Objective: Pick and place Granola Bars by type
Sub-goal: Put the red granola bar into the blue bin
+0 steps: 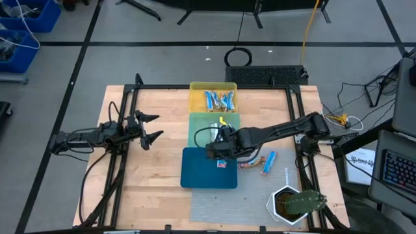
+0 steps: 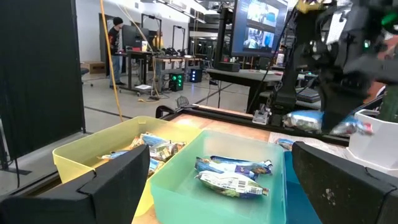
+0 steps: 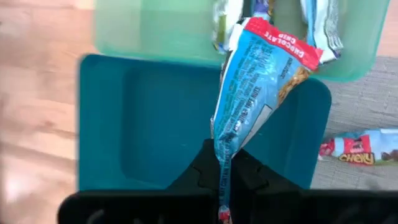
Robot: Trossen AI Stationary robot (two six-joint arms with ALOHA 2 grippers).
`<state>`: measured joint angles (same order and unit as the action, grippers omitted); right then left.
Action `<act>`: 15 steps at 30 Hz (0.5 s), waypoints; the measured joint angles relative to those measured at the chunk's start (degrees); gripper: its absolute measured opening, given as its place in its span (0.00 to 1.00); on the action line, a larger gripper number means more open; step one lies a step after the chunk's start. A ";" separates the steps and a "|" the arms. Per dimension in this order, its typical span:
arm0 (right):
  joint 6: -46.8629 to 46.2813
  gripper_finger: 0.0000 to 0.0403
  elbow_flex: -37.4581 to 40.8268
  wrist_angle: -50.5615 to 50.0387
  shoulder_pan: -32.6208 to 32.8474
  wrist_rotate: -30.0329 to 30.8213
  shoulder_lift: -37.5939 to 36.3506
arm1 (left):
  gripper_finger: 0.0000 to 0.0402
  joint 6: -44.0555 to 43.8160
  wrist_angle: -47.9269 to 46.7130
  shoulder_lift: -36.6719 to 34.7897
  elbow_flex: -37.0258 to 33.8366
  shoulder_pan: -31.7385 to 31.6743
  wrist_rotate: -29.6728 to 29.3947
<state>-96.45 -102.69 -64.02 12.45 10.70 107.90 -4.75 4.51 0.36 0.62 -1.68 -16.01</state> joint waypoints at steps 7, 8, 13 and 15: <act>-0.12 0.00 0.00 -1.24 0.46 1.55 3.59 | 0.98 0.00 0.00 0.00 0.01 -0.02 0.00; -0.11 0.00 0.00 -1.59 0.51 1.58 4.08 | 0.98 0.00 0.00 0.00 0.02 -0.01 0.00; 0.17 0.00 0.15 -3.50 0.81 1.37 6.48 | 0.98 0.00 0.00 0.00 0.01 0.00 0.00; 0.23 0.00 0.20 -3.42 0.81 1.01 7.16 | 0.98 0.00 0.00 0.00 0.00 0.00 0.00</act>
<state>-96.23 -102.50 -67.44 13.26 11.71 115.05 -4.75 4.51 0.36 0.62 -1.68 -16.01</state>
